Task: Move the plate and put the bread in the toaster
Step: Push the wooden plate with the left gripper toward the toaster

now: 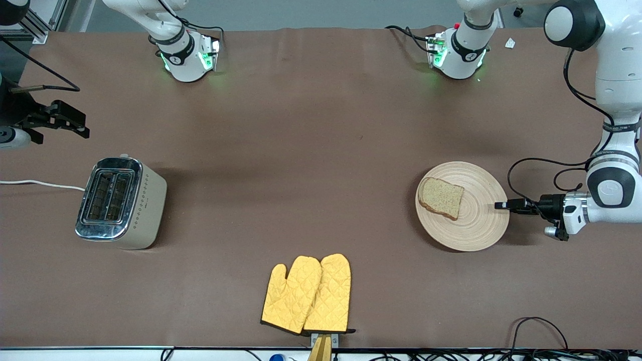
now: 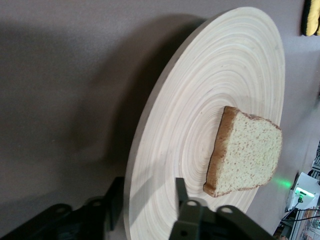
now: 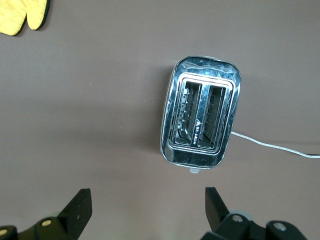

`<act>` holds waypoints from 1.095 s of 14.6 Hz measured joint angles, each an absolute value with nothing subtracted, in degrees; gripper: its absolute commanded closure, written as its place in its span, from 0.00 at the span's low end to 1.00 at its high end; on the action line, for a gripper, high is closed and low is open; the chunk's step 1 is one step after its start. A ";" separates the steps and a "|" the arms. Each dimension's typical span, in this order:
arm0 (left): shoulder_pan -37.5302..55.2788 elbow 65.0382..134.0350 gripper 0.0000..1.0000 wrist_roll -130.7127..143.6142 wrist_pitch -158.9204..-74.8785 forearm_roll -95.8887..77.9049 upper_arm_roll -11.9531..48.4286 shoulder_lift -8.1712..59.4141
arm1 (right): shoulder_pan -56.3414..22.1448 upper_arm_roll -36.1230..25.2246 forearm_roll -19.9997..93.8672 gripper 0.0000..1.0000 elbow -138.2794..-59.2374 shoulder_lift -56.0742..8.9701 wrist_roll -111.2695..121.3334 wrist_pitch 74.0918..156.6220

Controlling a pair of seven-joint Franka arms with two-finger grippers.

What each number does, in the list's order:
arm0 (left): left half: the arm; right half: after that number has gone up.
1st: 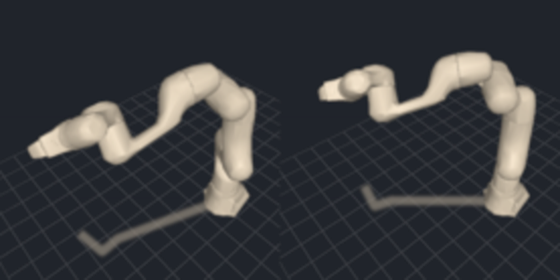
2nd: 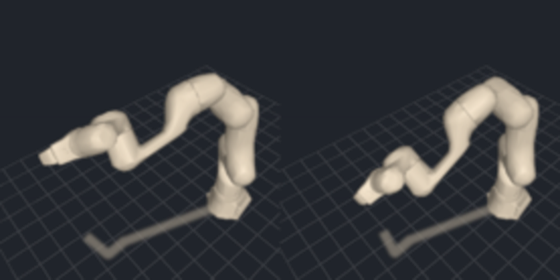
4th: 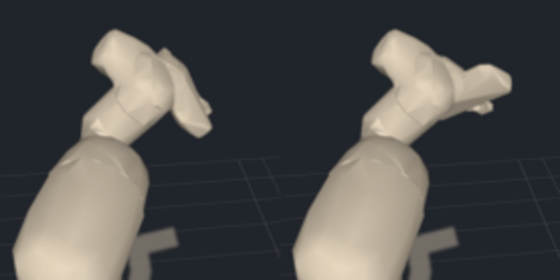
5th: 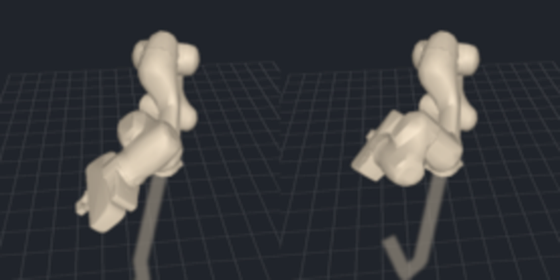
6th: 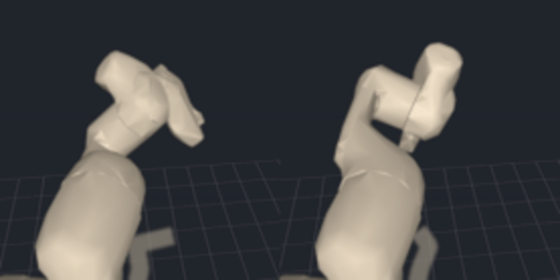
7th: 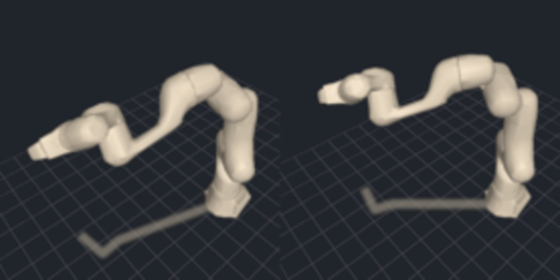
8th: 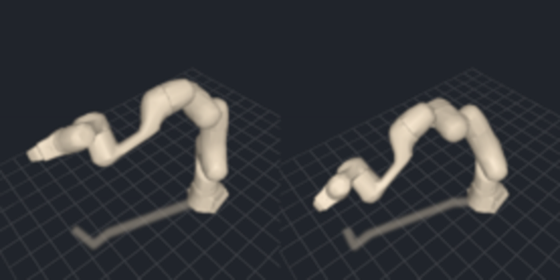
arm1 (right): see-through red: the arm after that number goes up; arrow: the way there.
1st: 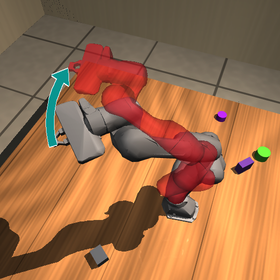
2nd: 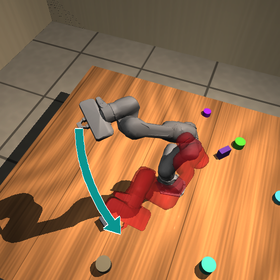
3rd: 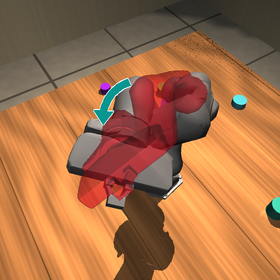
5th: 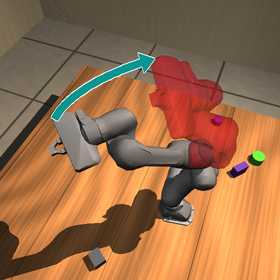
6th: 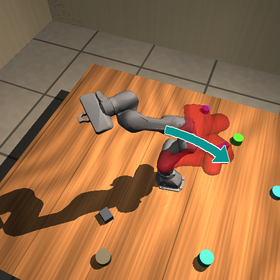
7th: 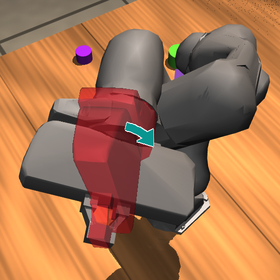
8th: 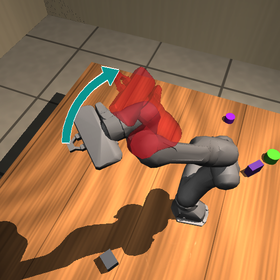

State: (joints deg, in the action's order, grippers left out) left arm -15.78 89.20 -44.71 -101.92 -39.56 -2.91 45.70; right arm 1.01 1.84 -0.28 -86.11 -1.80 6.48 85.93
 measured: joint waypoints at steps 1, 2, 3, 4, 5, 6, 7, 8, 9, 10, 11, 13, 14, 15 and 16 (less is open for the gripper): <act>-15.79 89.20 1.00 -46.11 -101.92 -39.60 -2.91 45.72 | 1.00 1.84 -0.28 0.00 -86.11 -1.80 6.48 85.93; -15.79 89.20 1.00 -48.25 -101.92 -39.61 -2.88 45.80 | 0.99 1.84 -0.28 0.00 -86.11 -1.80 6.48 85.94; -15.99 89.10 1.00 -50.67 -101.23 -40.67 -2.63 45.86 | 0.97 1.85 -0.28 0.00 -86.11 -1.80 6.48 85.94; -16.27 89.00 1.00 -52.29 -100.89 -41.03 -2.08 45.87 | 0.91 1.86 -0.28 0.00 -86.11 -1.80 6.48 85.94; -16.40 89.01 1.00 -52.96 -100.88 -41.15 -1.39 45.98 | 0.84 1.86 -0.28 0.00 -86.11 -1.80 6.48 85.94; -16.42 89.01 1.00 -53.07 -100.79 -41.28 -0.65 46.09 | 0.79 1.87 -0.28 0.00 -86.11 -1.80 6.48 85.95; -16.41 89.01 1.00 -53.07 -100.48 -41.70 0.13 46.16 | 0.77 1.87 -0.28 0.00 -86.11 -1.80 6.48 85.95; -16.36 89.01 1.00 -52.75 -99.92 -42.59 0.86 46.22 | 0.77 1.86 -0.28 0.00 -86.11 -1.80 6.48 85.95; -16.31 89.01 1.00 -51.70 -99.06 -43.73 1.55 46.27 | 0.77 1.85 -0.28 0.00 -86.11 -1.80 6.48 85.95; -16.26 89.01 1.00 -50.27 -98.16 -44.64 2.30 46.29 | 0.77 1.83 -0.28 0.00 -86.11 -1.80 6.48 85.95; -16.18 89.01 1.00 -48.67 -97.80 -45.44 3.35 46.35 | 0.77 1.81 -0.28 0.00 -86.11 -1.80 6.48 85.95; -15.70 89.01 1.00 -46.21 -97.76 -48.23 5.72 46.49 | 0.77 1.80 -0.28 0.00 -86.11 -1.80 6.48 85.95; -15.03 89.01 1.00 -45.45 -97.89 -50.19 6.65 46.56 | 0.77 1.80 -0.28 0.00 -86.11 -1.80 6.48 85.95; -13.82 89.00 1.00 -44.87 -98.48 -52.26 7.35 46.62 | 0.77 1.78 -0.28 0.00 -86.11 -1.80 6.48 85.95; -11.95 89.00 1.00 -44.39 -99.80 -54.23 7.69 46.63 | 0.78 1.75 -0.28 0.00 -86.11 -1.80 6.48 85.95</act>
State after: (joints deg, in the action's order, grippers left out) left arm -11.95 89.00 -44.39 -99.80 -54.23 7.69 46.63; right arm 0.78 1.75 -0.28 -86.11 -1.80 6.48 85.95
